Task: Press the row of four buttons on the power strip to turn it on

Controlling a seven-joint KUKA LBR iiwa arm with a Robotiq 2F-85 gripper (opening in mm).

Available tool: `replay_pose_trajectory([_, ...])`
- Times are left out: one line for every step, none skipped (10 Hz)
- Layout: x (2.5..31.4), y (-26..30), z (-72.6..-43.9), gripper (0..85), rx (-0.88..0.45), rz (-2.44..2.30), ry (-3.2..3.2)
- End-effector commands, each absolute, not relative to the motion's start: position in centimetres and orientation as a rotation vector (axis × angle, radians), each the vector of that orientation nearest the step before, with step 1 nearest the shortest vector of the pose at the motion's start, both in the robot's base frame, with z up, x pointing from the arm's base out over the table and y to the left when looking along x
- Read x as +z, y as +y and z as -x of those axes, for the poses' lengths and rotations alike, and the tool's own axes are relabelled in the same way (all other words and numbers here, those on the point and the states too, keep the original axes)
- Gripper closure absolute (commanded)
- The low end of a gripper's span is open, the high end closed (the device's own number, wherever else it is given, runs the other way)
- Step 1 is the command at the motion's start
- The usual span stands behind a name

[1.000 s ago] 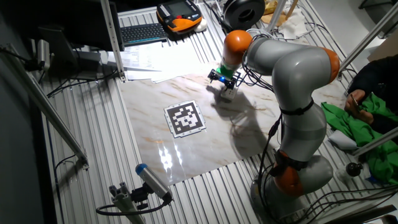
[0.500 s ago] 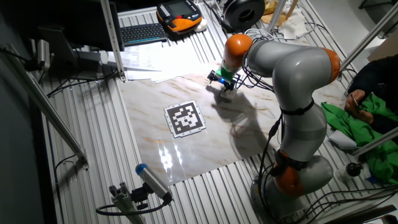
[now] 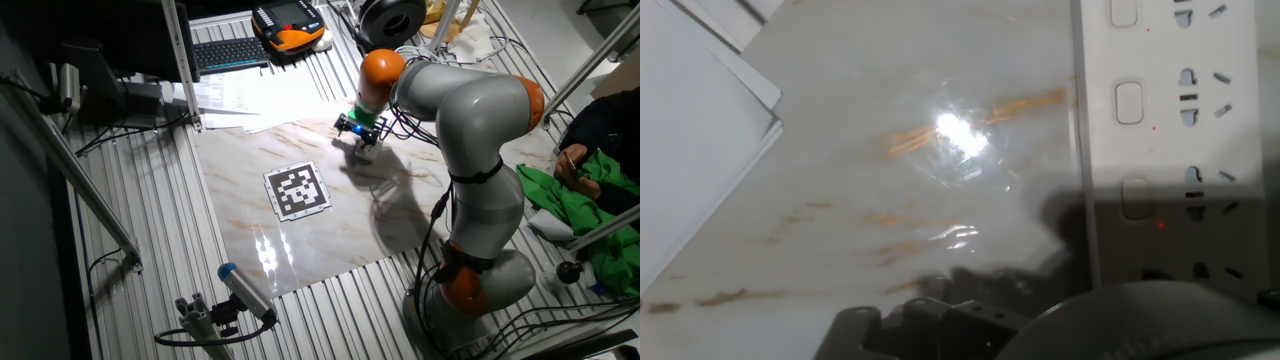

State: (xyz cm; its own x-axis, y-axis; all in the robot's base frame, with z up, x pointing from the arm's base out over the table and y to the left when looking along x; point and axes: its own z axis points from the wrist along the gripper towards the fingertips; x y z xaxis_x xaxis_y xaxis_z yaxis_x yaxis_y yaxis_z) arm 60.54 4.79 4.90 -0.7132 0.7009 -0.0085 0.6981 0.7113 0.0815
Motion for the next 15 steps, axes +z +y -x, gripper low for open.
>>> replay_pose_trajectory([5.3, 4.8, -60.7, 0.0, 0.112, -1.17, 2.871])
replay_pose_trajectory([5.8, 4.8, -60.7, 0.0, 0.109, -1.167, 2.877])
replay_pose_trajectory([6.5, 4.8, -60.7, 0.0, 0.108, -1.16, 2.883])
replay_pose_trajectory([7.3, 4.7, -60.5, 0.0, 0.109, -1.136, 2.894])
replay_pose_trajectory([8.2, 4.5, -60.3, 0.0, 0.115, -1.108, 2.909])
replay_pose_trajectory([8.9, 4.4, -60.2, 0.0, 0.118, -1.061, 2.925])
replay_pose_trajectory([9.4, 4.5, -60.2, 0.0, 0.103, -1.001, 2.936])
replay_pose_trajectory([9.8, 4.5, -60.1, 17.0, 0.058, -0.921, 2.947])
replay_pose_trajectory([10.2, 4.4, -60.0, 17.0, 0.056, -0.864, 2.964])
replay_pose_trajectory([10.8, 4.2, -60.0, 17.0, 0.091, -0.822, 3.003])
replay_pose_trajectory([11.2, 4.1, -60.1, 34.0, 0.117, -0.794, 3.03])
replay_pose_trajectory([11.5, 4.0, -60.1, 34.0, 0.115, -0.758, 3.044])
replay_pose_trajectory([11.7, 4.0, -60.0, 51.0, 0.107, -0.699, 3.057])
replay_pose_trajectory([12.0, 4.0, -59.8, 51.0, 0.06, -0.589, 3.072])
replay_pose_trajectory([12.4, 3.9, -59.6, 68.0, 0.066, -0.515, 3.079])
